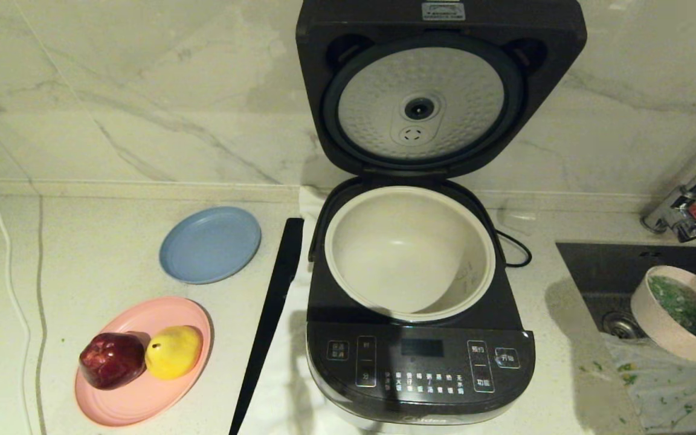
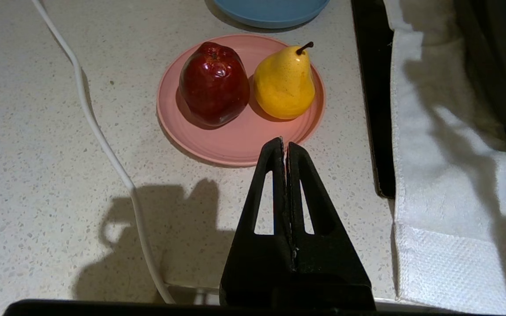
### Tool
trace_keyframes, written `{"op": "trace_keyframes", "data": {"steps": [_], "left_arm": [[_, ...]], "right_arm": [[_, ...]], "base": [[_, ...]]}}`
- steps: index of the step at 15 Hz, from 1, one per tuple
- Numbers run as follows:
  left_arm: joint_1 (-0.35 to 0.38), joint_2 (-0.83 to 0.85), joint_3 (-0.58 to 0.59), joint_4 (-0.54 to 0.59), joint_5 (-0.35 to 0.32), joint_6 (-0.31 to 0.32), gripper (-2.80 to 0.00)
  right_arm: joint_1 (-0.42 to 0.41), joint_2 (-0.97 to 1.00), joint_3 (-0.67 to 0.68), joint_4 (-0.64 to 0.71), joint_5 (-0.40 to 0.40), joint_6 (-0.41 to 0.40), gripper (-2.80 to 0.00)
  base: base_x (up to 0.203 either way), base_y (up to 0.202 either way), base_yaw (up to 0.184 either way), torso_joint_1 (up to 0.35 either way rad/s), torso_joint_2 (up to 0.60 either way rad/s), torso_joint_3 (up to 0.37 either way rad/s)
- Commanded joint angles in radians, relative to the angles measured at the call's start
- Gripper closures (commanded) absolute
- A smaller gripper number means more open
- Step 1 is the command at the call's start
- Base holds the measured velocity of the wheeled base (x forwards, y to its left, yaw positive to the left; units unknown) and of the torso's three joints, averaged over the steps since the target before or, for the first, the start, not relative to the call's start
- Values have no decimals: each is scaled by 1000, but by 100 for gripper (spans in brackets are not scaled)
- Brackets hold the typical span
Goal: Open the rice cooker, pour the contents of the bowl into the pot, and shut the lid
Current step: Pour the water from the bowl into the rice cooker
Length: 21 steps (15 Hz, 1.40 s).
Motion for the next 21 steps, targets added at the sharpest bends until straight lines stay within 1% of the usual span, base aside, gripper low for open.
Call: {"op": "trace_keyframes", "data": {"steps": [1,3,4,7,9,11,14,15,17,19,21], "left_arm": [[0,-1,0,1,0,1,0],[0,-1,0,1,0,1,0],[0,-1,0,1,0,1,0],[0,-1,0,1,0,1,0],[0,-1,0,1,0,1,0],[0,-1,0,1,0,1,0],[0,-1,0,1,0,1,0],[0,-1,0,1,0,1,0],[0,-1,0,1,0,1,0],[0,-1,0,1,0,1,0],[0,-1,0,1,0,1,0]], "right_arm": [[108,-95,-64,92,2,28,0],[187,-108,-117,136,-18,59,0],[239,-108,-143,151,-50,78,0],[410,-95,-242,165,-146,170,0],[540,-79,-313,184,-212,223,0],[680,-58,-376,201,-294,278,0],[894,-2,-470,213,-445,363,0],[949,32,-506,218,-487,386,0],[1031,96,-585,229,-551,414,0],[1085,148,-661,233,-582,443,0],[1122,204,-723,234,-601,449,0]], "base": [[0,0,0,0,0,0],[0,0,0,0,0,0],[0,0,0,0,0,0],[0,0,0,0,0,0],[0,0,0,0,0,0],[0,0,0,0,0,0],[0,0,0,0,0,0],[0,0,0,0,0,0],[0,0,0,0,0,0],[0,0,0,0,0,0],[0,0,0,0,0,0]]}}
